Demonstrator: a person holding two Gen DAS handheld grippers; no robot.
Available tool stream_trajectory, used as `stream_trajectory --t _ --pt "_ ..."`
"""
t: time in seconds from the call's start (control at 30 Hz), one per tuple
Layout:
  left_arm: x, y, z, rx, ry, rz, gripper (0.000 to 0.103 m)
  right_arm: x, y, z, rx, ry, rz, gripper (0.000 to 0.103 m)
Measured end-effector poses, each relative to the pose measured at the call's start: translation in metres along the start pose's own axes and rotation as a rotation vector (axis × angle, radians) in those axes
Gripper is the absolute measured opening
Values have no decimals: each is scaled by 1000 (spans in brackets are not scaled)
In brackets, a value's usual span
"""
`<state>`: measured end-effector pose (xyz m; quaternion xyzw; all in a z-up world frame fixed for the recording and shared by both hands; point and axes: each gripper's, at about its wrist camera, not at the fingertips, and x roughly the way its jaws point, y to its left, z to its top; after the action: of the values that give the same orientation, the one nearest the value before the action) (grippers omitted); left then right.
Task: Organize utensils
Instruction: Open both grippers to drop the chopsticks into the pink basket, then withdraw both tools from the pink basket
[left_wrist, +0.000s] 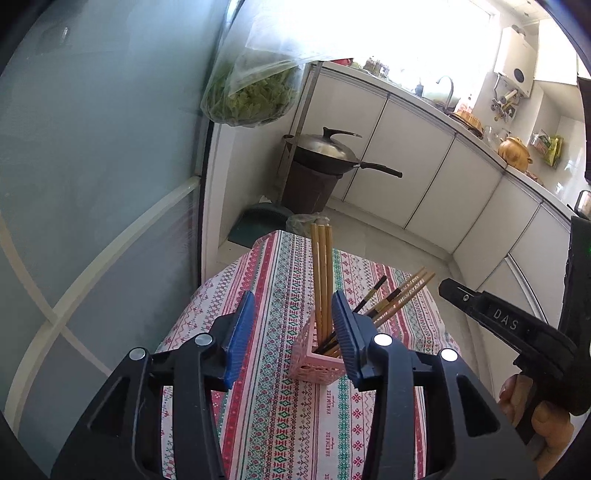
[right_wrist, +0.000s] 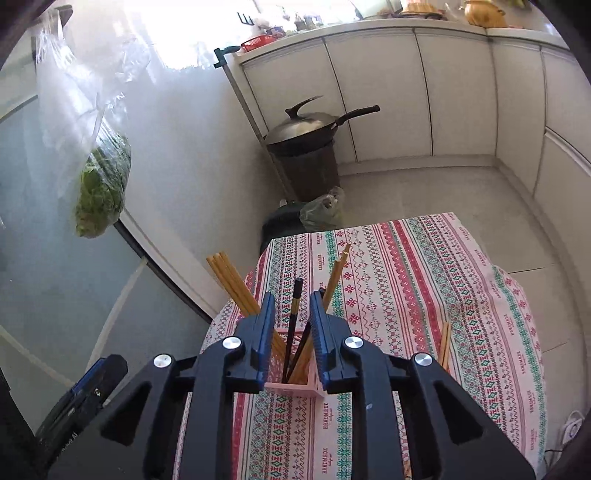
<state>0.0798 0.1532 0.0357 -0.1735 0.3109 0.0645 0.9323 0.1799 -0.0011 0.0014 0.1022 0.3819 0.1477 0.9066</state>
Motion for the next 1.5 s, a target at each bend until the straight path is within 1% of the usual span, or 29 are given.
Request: stream_trajectory --t 0.13,0.2,0.23,0.3,0.43,0.5,0.53,0.63,0.73,0.83,0.9,0.97,1.1,1.17,1.33,1.37,1.5 --pt "-1 -15 -8 49 10 -10 44 -13 -5 -18 -49 -22 -31 23" --pt "0 -23 -13 78 14 -12 44 -18 -8 -27 -63 -27 -43 30" --pt "1 -26 -15 90 16 -13 45 -21 -10 -32 -72 -30 -48 31" --pt "1 -33 -19 114 19 -13 47 -26 -15 -42 -87 -39 -62 38" --pt "2 -45 -30 157 24 -7 50 -36 -26 -56 -91 -48 -76 43" --pt "3 -49 -34 170 27 -2 51 -40 -33 -62 -84 -53 -87 49" --pt "4 -51 -35 175 30 -2 51 -42 -36 -65 -80 -56 -92 50" --pt "5 -56 -42 194 35 0 54 -44 -44 -72 -76 -59 -107 52" --pt "7 -62 -52 217 46 2 59 -46 -54 -80 -61 -57 -118 58" --pt "8 -66 -59 231 53 6 63 -47 -63 -86 -48 -57 -128 62" --pt "8 -67 -61 234 51 11 68 -48 -68 -89 -38 -55 -135 68" --pt "8 -69 -65 238 51 14 70 -49 -72 -92 -27 -59 -143 70" --pt "9 -70 -71 251 55 25 72 -54 -80 -97 -7 -75 -169 79" --pt "9 -71 -73 255 58 27 73 -56 -84 -99 3 -80 -185 81" --pt "8 -72 -77 258 55 34 79 -57 -88 -107 5 -67 -217 86" --pt "8 -72 -79 260 55 34 81 -57 -89 -108 7 -66 -224 89" --pt "8 -74 -83 268 53 40 85 -59 -94 -112 21 -66 -241 91"
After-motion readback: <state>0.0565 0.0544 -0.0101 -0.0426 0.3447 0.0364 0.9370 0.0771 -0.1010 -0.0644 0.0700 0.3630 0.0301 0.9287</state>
